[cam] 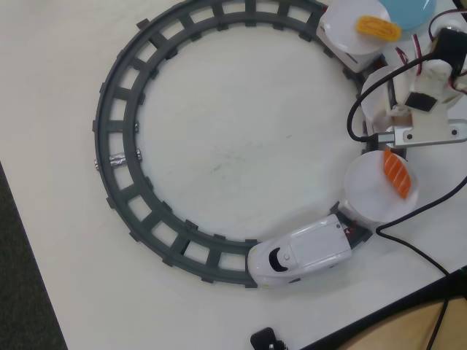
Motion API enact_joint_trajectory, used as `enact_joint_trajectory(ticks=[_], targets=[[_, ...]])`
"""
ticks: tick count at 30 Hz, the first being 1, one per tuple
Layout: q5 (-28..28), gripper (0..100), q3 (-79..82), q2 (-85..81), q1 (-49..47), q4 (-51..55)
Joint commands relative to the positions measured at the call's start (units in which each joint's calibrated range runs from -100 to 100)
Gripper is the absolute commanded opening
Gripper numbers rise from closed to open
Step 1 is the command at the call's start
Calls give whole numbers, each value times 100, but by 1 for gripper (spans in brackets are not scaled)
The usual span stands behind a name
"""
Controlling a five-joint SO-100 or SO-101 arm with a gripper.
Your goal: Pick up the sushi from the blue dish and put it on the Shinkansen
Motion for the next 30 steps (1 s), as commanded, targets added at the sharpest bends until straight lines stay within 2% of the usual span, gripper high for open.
enact_joint_trajectory(ticks=[1,5,10,14,17,20,26,30], targets=[[-19,29,-141,-396,-123,77],[-56,32,-96,-914,-607,334],[-481,33,-159,-1699,-1197,437],[-968,33,-527,-2317,-1091,437],[-1404,33,-904,-2726,-360,428],[-1577,33,-904,-3152,758,385],[-1514,32,-554,-4079,3381,385],[-1267,32,811,-4847,4129,120]])
